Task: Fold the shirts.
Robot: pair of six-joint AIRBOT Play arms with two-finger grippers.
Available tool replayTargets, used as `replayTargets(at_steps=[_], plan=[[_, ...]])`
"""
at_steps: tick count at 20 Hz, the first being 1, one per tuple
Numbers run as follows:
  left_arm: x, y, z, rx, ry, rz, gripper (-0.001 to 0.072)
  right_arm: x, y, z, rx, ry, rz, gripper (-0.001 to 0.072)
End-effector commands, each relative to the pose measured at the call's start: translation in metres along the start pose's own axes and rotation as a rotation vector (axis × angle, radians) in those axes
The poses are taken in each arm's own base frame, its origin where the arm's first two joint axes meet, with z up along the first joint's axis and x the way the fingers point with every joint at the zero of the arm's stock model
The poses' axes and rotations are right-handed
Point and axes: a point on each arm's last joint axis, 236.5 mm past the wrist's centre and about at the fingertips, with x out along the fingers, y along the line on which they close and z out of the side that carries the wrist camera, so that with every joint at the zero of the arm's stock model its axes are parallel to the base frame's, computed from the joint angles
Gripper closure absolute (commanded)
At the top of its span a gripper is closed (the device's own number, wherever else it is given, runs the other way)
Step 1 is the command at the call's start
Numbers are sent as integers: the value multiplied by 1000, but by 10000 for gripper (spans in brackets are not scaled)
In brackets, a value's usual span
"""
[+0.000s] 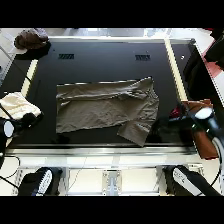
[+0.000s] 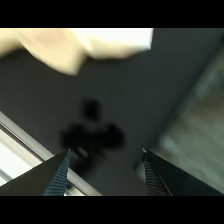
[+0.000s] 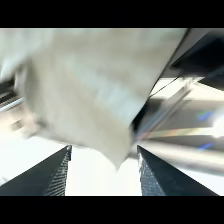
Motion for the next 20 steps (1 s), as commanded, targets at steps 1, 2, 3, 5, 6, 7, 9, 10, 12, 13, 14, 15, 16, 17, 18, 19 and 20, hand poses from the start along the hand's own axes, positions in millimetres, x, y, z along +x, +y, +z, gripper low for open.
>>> replayTargets(at_steps=[1, 2, 3, 5, 6, 7, 9, 10, 12, 13, 14, 15, 16, 17, 18, 19, 20], plan=[[14, -31, -53, -142, 203, -130, 202, 29, 0, -35, 124, 28, 96, 226], [21, -34, -66, -160, 258, -135, 203, 29, -3, -29, 120, 0, 85, 226], [28, -37, -82, -177, 319, -137, 203, 30, -6, -21, 119, -31, 72, 226], [39, -38, -107, -201, 412, -126, 203, 31, -12, -11, 127, -71, 52, 228], [43, -37, -111, -205, 427, -117, 203, 33, -16, -7, 135, -81, 43, 231], [46, -37, -111, -207, 429, -115, 214, 35, -20, -4, 148, -89, 35, 231], [49, -43, -105, -237, 409, -140, 231, 41, -28, 3, 166, -100, 22, 232], [49, -47, -102, -266, 408, -161, 231, 44, -32, 6, 183, -105, 18, 232], [50, -50, -98, -311, 402, -181, 231, 48, -33, 11, 190, -112, 33, 249], [51, -48, -96, -320, 397, -179, 231, 50, -29, 14, 190, -115, 57, 314], [51, -46, -94, -332, 393, -176, 231, 51, -25, 16, 183, -120, 81, 346], [52, -44, -91, -344, 385, -175, 231, 53, -21, 18, 186, -122, 100, 346], [54, -43, -87, -356, 371, -177, 231, 55, -18, 17, 179, -117, 108, 374], [56, -42, -85, -366, 365, -176, 231, 57, -16, 14, 168, -104, 106, 505], [58, -42, -87, -377, 381, -171, 231, 61, -13, 10, 141, -90, 102, 549], [61, -43, -92, -387, 406, -168, 231, 64, -9, 7, 116, -78, 102, 552], [65, -46, -99, -408, 441, -168, 232, 66, -5, 4, 88, -66, 101, 662]])
